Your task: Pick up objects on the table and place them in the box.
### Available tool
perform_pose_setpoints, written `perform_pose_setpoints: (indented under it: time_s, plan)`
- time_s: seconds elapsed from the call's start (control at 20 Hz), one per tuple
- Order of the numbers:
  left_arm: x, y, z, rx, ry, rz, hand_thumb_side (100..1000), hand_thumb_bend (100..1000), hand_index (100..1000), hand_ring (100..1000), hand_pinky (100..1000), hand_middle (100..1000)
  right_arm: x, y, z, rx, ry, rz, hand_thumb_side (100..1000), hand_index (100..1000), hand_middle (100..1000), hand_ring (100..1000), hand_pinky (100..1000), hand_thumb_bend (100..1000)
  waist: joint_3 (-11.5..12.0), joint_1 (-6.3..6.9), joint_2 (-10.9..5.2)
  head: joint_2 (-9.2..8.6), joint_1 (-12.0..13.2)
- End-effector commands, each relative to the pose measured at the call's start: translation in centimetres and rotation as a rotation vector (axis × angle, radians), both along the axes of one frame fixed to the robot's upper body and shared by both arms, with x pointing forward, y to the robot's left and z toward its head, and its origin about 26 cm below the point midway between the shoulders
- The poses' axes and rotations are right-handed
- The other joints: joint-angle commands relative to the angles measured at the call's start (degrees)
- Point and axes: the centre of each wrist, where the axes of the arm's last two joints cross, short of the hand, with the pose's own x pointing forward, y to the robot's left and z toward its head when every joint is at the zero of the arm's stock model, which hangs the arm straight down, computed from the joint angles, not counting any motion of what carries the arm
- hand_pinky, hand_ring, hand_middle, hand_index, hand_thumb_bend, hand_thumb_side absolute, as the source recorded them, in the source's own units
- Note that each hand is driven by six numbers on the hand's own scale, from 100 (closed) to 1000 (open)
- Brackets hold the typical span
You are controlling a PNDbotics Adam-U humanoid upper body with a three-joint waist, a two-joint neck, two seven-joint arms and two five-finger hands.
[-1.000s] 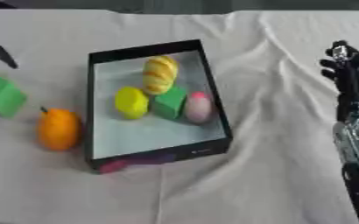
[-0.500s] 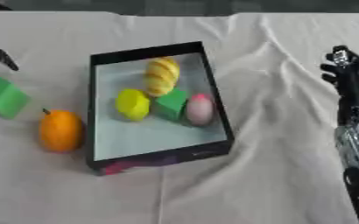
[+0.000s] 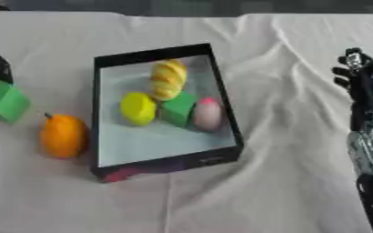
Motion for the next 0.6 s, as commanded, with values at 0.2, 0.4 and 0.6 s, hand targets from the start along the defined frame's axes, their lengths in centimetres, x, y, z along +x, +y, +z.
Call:
perform_pose_setpoints:
  time_s: [0.2, 0.4, 0.6]
  plan:
    - [-1.4, -3.4, 7.8, -0.118, -0.307, -0.186, 100, 555, 460, 539, 598, 444, -0.1, -0.7, 1.2, -0.021, -0.030, -0.004, 716, 815, 750, 772, 810, 100, 0.51, -0.54, -1.41, 0.31, -0.78]
    - [-2.1, -9.9, 10.4, -0.191, -0.402, -0.374, 100, 561, 466, 542, 616, 446, 0.0, -0.7, 1.7, -0.027, -0.044, 0.006, 706, 815, 750, 772, 810, 100, 0.53, -0.62, -1.89, 0.62, -0.73]
    - [-2.1, -15.6, 11.1, -0.221, -0.364, -0.456, 100, 542, 465, 542, 628, 443, 0.2, -0.3, 2.5, -0.022, -0.064, 0.026, 698, 815, 751, 772, 811, 100, -0.22, -0.83, -2.02, 0.66, -0.06]
